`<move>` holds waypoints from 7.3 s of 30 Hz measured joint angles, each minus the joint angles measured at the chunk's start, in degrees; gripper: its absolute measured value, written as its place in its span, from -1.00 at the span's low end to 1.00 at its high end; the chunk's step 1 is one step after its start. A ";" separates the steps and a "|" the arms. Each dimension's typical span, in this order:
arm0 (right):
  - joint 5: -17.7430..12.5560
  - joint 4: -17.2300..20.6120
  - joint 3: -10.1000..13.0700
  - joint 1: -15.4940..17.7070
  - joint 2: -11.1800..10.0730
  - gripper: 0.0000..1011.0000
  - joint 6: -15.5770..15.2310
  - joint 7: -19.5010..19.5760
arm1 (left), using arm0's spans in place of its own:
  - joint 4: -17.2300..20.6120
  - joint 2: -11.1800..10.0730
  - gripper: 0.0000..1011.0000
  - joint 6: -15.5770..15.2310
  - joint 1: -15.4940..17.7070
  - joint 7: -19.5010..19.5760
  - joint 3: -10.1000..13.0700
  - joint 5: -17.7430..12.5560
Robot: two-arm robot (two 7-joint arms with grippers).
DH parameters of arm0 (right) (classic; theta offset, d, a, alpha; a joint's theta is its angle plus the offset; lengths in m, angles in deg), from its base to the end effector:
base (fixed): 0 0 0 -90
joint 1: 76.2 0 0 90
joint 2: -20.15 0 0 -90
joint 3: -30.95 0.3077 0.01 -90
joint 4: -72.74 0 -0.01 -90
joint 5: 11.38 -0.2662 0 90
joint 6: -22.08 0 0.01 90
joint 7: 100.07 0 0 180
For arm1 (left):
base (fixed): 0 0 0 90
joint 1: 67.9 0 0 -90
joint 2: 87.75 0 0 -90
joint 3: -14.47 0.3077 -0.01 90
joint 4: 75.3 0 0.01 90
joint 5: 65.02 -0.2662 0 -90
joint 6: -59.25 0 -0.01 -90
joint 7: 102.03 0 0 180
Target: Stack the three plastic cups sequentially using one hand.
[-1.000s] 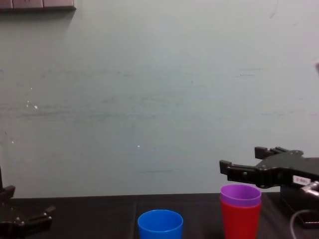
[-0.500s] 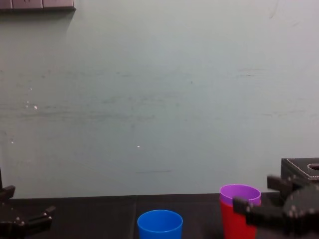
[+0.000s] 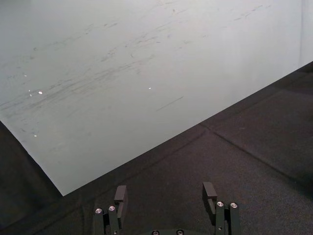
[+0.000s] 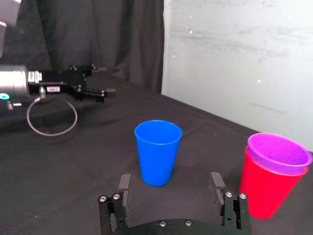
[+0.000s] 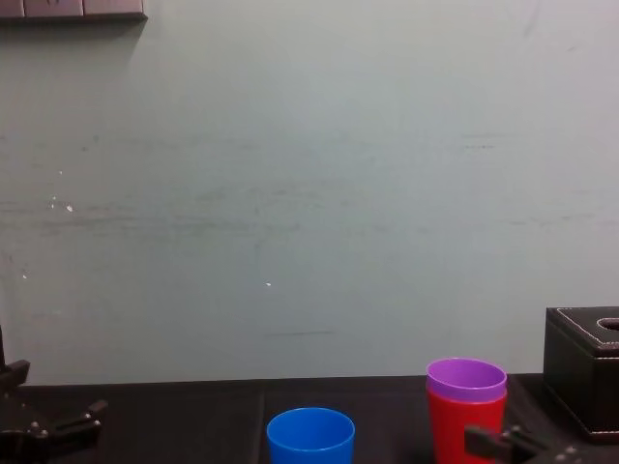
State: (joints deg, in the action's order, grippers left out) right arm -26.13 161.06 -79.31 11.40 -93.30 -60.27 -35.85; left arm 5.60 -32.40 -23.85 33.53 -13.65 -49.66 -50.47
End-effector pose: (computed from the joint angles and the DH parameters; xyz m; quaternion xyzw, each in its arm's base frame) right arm 0.2821 -0.0387 -0.3254 -0.0511 -0.0498 -0.3833 0.9209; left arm 0.3207 0.1040 -0.3084 0.1416 -0.1324 0.5799 0.7913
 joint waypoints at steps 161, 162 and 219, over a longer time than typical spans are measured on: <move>-2.25 -7.10 4.46 -16.51 3.42 0.44 -7.92 3.37 | 0.00 0.00 0.99 0.00 0.00 0.00 0.00 0.00; -2.33 -7.00 4.46 -16.36 3.32 0.44 -7.84 3.28 | 0.00 0.00 0.99 0.00 0.00 0.00 0.00 0.00; -1.99 -16.07 2.07 -17.41 5.13 0.44 -3.74 2.03 | 0.00 0.00 0.99 0.00 0.00 0.00 0.00 0.00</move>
State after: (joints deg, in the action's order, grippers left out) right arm -28.11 144.99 -77.24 -6.01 -88.17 -64.01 -33.82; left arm 5.60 -32.40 -23.85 33.53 -13.65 -49.67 -50.47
